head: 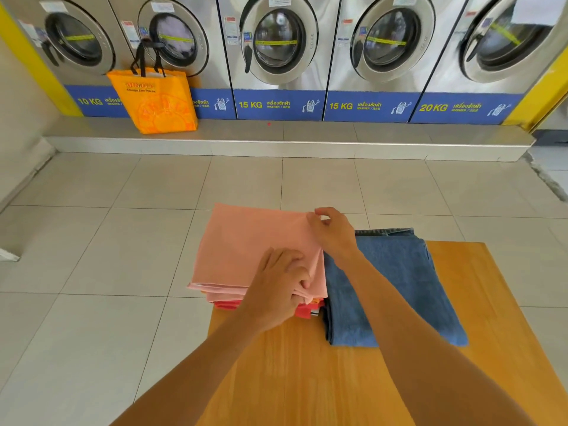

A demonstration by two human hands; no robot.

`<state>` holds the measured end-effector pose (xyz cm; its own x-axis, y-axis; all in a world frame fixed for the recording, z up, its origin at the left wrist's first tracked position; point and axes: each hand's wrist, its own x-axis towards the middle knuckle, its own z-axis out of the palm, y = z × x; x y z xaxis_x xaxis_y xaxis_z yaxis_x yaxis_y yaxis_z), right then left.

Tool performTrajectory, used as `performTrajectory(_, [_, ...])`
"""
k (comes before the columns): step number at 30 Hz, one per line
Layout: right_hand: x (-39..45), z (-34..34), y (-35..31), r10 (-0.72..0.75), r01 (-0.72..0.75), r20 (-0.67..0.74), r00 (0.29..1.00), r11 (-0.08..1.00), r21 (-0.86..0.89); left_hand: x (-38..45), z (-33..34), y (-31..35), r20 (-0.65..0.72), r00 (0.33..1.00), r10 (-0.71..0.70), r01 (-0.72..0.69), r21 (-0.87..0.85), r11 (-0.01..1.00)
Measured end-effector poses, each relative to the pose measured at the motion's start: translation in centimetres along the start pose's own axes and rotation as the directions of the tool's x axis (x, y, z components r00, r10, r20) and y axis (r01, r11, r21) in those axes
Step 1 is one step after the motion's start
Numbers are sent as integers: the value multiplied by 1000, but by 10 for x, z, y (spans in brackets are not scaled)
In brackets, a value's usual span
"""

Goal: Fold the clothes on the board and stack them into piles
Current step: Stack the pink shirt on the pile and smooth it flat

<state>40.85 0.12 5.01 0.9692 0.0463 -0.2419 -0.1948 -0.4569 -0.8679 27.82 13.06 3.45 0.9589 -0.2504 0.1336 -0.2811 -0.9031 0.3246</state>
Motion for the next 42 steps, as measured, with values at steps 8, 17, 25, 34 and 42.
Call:
performTrajectory(8, [46, -2, 6, 126, -127, 16, 992, 978, 167, 7, -6, 3, -116, 991, 64, -59, 50, 997])
performTrajectory(17, [30, 2, 3, -46, 39, -86, 995, 996, -79, 5, 2, 12, -11, 1000, 20, -19, 31, 999])
performTrajectory(25, [-30, 47, -5, -538, 455, 44, 842, 664, -593, 17, -42, -62, -200, 881, -429, 437, -4, 899])
performTrajectory(34, [-21, 57, 31, -143, 212, 158, 977, 624, -752, -1, -1, -125, 94, 794, -601, 590, 122, 798])
performTrajectory(42, [-58, 87, 0, -240, 306, 191, 952, 693, -652, 26, 8, -101, -41, 920, -391, 393, 126, 911])
